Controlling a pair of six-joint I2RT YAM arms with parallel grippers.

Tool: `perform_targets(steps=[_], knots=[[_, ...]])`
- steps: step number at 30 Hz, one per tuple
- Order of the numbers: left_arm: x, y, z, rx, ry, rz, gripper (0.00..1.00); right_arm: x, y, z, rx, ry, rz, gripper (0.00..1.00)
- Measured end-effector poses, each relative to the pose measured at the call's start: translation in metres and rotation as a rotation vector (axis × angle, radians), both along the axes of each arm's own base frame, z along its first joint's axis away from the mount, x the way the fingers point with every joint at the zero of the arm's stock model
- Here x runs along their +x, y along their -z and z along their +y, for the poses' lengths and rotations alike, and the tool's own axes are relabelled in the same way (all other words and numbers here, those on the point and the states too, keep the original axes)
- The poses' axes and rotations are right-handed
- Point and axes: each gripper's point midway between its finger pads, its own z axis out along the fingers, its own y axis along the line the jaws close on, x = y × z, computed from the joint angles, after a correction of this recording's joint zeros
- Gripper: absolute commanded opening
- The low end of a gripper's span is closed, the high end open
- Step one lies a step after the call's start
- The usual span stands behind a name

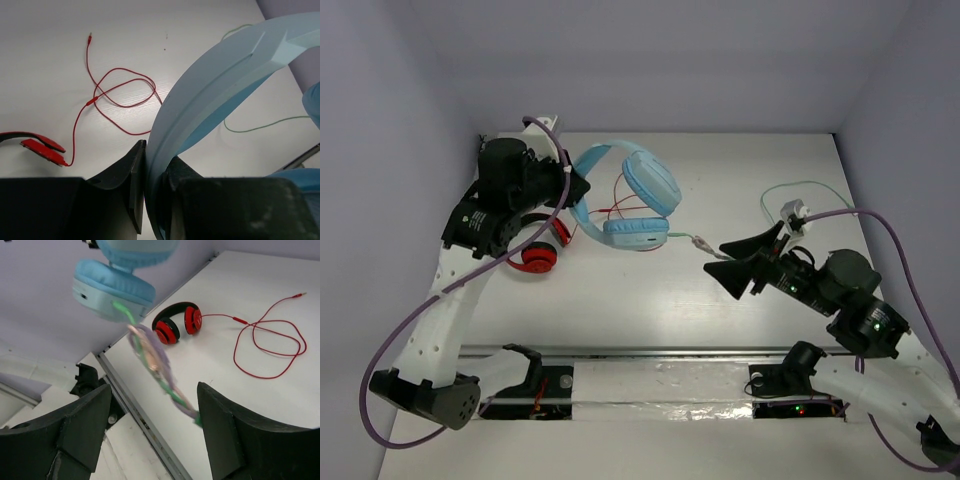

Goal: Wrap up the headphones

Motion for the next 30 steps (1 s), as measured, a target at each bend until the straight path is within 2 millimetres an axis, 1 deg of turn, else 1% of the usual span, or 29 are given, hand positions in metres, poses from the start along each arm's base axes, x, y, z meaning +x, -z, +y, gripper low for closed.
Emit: perform_targets(steps=[4, 6, 10, 11, 14, 15, 18, 21, 23, 25, 27, 30], knots=[[0.002, -0.024, 0.000, -0.041, 0.032, -0.033, 0.00, 0.003, 0.011, 0.003, -0.034, 0.000, 0.028, 0.73], [0.003, -0.037, 0.000, -0.058, 0.043, -0.055, 0.00, 0.007, 0.013, 0.002, -0.041, 0.025, 0.035, 0.72], [0.003, -0.058, 0.006, -0.073, 0.029, -0.098, 0.00, 0.011, 0.010, -0.010, -0.029, 0.088, 0.025, 0.66], [0.003, -0.063, 0.009, -0.076, 0.023, -0.107, 0.00, 0.010, 0.007, -0.014, -0.018, 0.098, 0.016, 0.62], [0.002, -0.078, 0.013, -0.095, 0.017, -0.133, 0.00, 0.007, -0.003, -0.020, 0.014, 0.108, -0.009, 0.62], [0.001, -0.083, 0.014, -0.105, 0.017, -0.141, 0.00, 0.008, -0.003, -0.019, 0.014, 0.108, -0.009, 0.62], [0.002, -0.101, 0.015, -0.144, 0.030, -0.159, 0.00, 0.018, 0.008, -0.013, -0.016, 0.128, 0.023, 0.62], [0.006, -0.121, 0.014, -0.187, 0.049, -0.182, 0.00, 0.029, 0.030, -0.010, -0.039, 0.165, 0.070, 0.60], [0.007, -0.134, 0.011, -0.226, 0.072, -0.198, 0.00, 0.033, 0.048, -0.009, -0.046, 0.183, 0.088, 0.60], [0.006, -0.141, 0.007, -0.263, 0.097, -0.197, 0.00, 0.036, 0.058, -0.010, -0.040, 0.198, 0.084, 0.61], [0.004, -0.145, 0.002, -0.297, 0.124, -0.193, 0.00, 0.040, 0.062, -0.011, -0.027, 0.216, 0.067, 0.63], [0.001, -0.150, -0.003, -0.329, 0.158, -0.186, 0.00, 0.048, 0.052, -0.012, 0.013, 0.246, 0.001, 0.65]])
